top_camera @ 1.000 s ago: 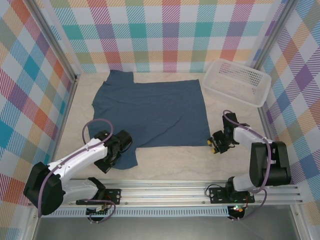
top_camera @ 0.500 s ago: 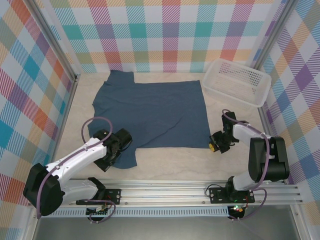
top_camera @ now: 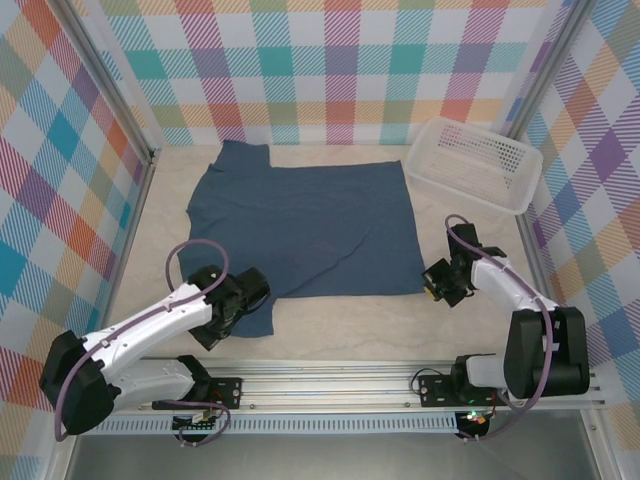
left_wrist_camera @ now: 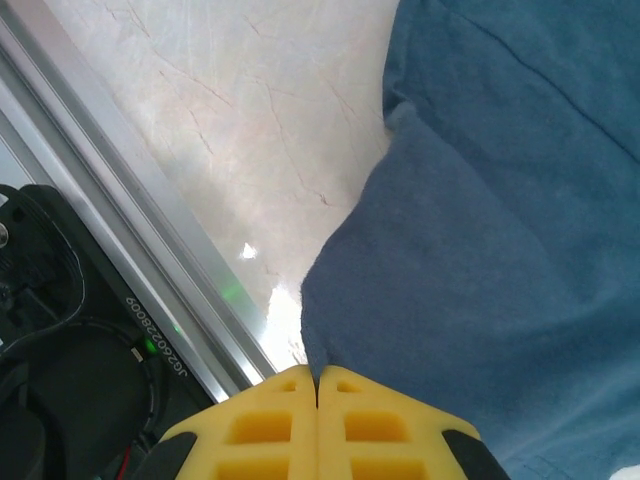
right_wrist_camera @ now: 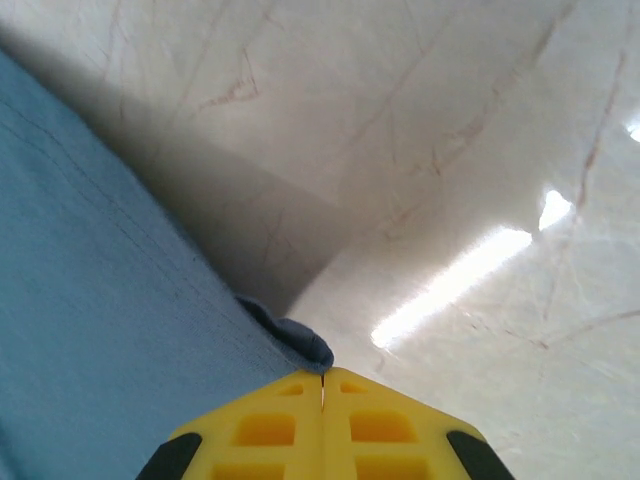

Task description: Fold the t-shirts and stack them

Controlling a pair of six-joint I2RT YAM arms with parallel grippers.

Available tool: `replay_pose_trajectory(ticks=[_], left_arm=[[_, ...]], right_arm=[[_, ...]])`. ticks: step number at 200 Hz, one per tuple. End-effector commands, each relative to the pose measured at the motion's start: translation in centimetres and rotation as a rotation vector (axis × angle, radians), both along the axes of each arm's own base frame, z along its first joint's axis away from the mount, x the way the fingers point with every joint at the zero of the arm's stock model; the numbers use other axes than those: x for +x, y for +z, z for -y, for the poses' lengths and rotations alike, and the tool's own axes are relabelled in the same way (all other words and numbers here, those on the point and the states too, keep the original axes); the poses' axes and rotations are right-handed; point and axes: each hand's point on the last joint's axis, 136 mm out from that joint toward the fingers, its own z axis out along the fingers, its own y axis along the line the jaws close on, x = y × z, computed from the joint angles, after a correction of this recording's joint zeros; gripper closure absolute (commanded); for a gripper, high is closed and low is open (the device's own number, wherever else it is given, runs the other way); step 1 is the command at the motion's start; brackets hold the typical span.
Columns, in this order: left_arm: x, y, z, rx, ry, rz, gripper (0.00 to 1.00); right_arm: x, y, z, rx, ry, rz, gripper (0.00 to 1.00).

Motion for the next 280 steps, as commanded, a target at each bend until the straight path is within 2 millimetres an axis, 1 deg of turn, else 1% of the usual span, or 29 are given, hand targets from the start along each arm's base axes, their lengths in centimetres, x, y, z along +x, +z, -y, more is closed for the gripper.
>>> replay_pose_trajectory(ticks=[1, 18, 33, 54, 65, 75, 102, 115, 136, 149, 174, 192, 215, 244, 280], left_arm=[[-0.6, -0.2, 0.0, 0.021, 0.032, -0.016, 1.00], [-0.2, -1.0, 0.4, 0.015, 0.020, -0.015, 1.00], [0.0, -1.8, 0.3, 0.050, 0.007, -0.041, 1.00], [0.5, -2.9, 0.5, 0.070, -0.023, -0.068, 1.00], [0.9, -3.0, 0.7, 0.069, -0.023, -0.070, 1.00], [1.8, -2.3, 0.5, 0.088, -0.039, -0.044, 1.00], [5.3, 1.8, 0.5, 0.153, -0.127, 0.057, 1.00], [6.9, 3.1, 0.5, 0.177, -0.158, 0.077, 1.00], [9.5, 4.8, 0.4, 0.183, -0.185, 0.122, 1.00], [11.4, 5.8, 0.5, 0.178, -0.202, 0.150, 1.00], [15.0, 7.6, 0.3, 0.174, -0.228, 0.189, 1.00], [17.3, 8.5, 0.0, 0.169, -0.239, 0.218, 1.00], [20.1, 9.1, 0.0, 0.149, -0.259, 0.258, 1.00], [23.9, 10.7, 0.9, 0.134, -0.317, 0.339, 1.00], [27.8, 11.4, 1.9, 0.123, -0.366, 0.380, 1.00]], right_arm=[[-1.7, -1.0, 0.5, -0.036, 0.032, -0.063, 1.00], [-1.1, -1.2, 0.3, -0.036, 0.061, -0.076, 1.00], [-0.5, -1.2, 0.3, -0.040, 0.083, -0.078, 1.00], [0.3, -0.8, 0.4, -0.052, 0.103, -0.065, 1.00], [0.7, -0.5, 0.4, -0.055, 0.108, -0.054, 1.00], [1.1, -0.2, 0.3, -0.057, 0.116, -0.039, 1.00], [2.1, 1.0, 0.0, -0.045, 0.137, -0.009, 1.00], [2.7, 1.6, -0.2, -0.041, 0.143, 0.007, 1.00], [4.1, 2.8, -0.2, -0.048, 0.153, 0.037, 1.00], [5.2, 3.6, -0.2, -0.055, 0.155, 0.055, 1.00], [7.1, 4.5, -0.2, -0.061, 0.159, 0.069, 1.00], [8.5, 5.0, -0.2, -0.070, 0.156, 0.075, 1.00], [10.1, 5.2, -0.2, -0.079, 0.154, 0.081, 1.00], [11.6, 5.0, -0.3, -0.074, 0.153, 0.071, 1.00], [12.7, 4.8, -0.5, -0.072, 0.145, 0.071, 1.00]])
